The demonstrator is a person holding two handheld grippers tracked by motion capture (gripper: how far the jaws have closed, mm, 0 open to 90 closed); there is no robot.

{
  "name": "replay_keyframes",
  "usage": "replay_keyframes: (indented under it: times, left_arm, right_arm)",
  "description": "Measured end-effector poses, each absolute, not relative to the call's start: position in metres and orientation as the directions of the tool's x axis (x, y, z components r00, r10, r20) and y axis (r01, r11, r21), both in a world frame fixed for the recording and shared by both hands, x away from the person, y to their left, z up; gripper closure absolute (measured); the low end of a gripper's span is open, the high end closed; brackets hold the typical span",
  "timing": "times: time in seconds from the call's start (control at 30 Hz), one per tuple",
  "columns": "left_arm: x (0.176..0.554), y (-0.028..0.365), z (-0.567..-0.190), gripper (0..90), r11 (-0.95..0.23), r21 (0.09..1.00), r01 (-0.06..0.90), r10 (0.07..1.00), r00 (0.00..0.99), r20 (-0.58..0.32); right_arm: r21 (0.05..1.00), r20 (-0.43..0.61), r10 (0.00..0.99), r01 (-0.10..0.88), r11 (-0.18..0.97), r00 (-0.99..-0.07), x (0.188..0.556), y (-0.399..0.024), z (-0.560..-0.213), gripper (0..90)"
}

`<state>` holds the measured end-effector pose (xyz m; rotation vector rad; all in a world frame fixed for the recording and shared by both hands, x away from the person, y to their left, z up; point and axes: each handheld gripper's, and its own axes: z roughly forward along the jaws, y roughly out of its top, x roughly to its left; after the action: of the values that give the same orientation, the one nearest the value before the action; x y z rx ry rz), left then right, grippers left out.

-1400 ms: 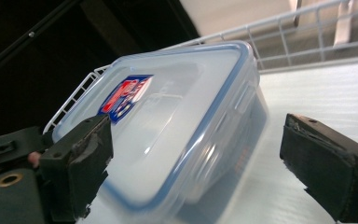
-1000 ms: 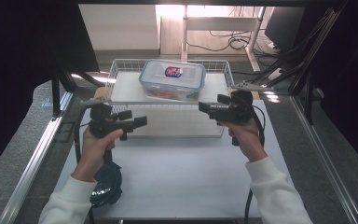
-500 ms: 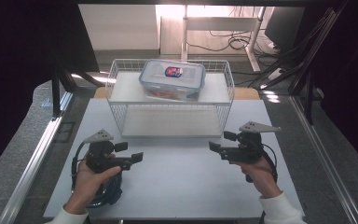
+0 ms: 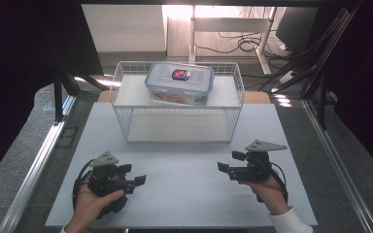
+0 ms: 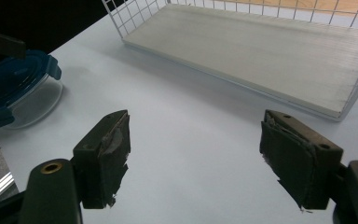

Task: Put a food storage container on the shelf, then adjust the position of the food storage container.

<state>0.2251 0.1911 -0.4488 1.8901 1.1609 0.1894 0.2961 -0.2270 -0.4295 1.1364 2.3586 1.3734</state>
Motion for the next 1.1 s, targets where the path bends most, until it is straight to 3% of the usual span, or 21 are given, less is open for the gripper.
replay_keyframes:
  times: [0.47, 0.93, 1.1]
  left_arm:
    - [0.181, 0.235, -0.43, 34.4, -0.133, 0.768, 0.626, 0.871, 0.443, -0.211]
    - [0.157, 0.309, -0.441, 80.1, -0.054, 0.719, 0.693, 0.939, 0.281, -0.2]
    - [0.162, 0.322, -0.458, 88.0, -0.047, 0.671, 0.74, 0.957, 0.226, -0.181]
  right_arm:
    - [0.802, 0.245, 0.685, 0.541, 0.256, -0.687, 0.294, -0.231, -0.428, 24.6]
    - [0.788, 0.246, 0.704, 0.561, 0.255, -0.666, 0.298, -0.231, -0.433, 24.8]
    - [0.782, 0.253, 0.707, 0.569, 0.252, -0.66, 0.299, -0.232, -0.434, 24.7]
